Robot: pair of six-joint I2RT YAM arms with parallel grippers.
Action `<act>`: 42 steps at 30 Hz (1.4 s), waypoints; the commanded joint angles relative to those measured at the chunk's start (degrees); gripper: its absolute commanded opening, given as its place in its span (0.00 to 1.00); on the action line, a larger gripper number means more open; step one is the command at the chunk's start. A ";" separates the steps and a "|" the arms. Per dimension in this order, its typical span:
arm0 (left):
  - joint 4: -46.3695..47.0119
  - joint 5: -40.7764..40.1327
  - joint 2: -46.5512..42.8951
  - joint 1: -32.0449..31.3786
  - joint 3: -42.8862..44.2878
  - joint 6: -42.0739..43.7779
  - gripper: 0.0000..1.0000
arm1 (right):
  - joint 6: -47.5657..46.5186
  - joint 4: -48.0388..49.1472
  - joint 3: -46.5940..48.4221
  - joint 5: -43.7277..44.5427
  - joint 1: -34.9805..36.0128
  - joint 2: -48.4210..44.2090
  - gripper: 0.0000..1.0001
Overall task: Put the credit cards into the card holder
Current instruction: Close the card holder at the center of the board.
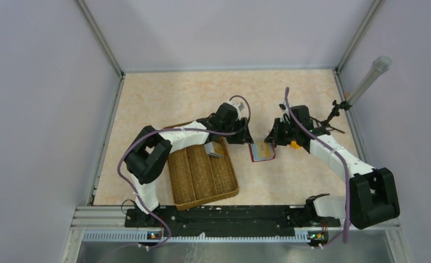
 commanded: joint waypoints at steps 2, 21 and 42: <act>4.02 0.96 -1.27 0.61 -1.79 -0.75 0.50 | 4.29 6.56 -0.34 -4.17 3.03 4.00 0.00; 2.03 -4.12 -9.98 1.18 -5.33 0.06 0.51 | 11.75 27.31 -6.56 -11.34 6.14 15.29 0.16; 2.37 -2.10 -7.64 0.60 -1.99 -1.21 0.52 | 2.32 1.80 -4.09 -2.17 -10.76 -6.80 0.50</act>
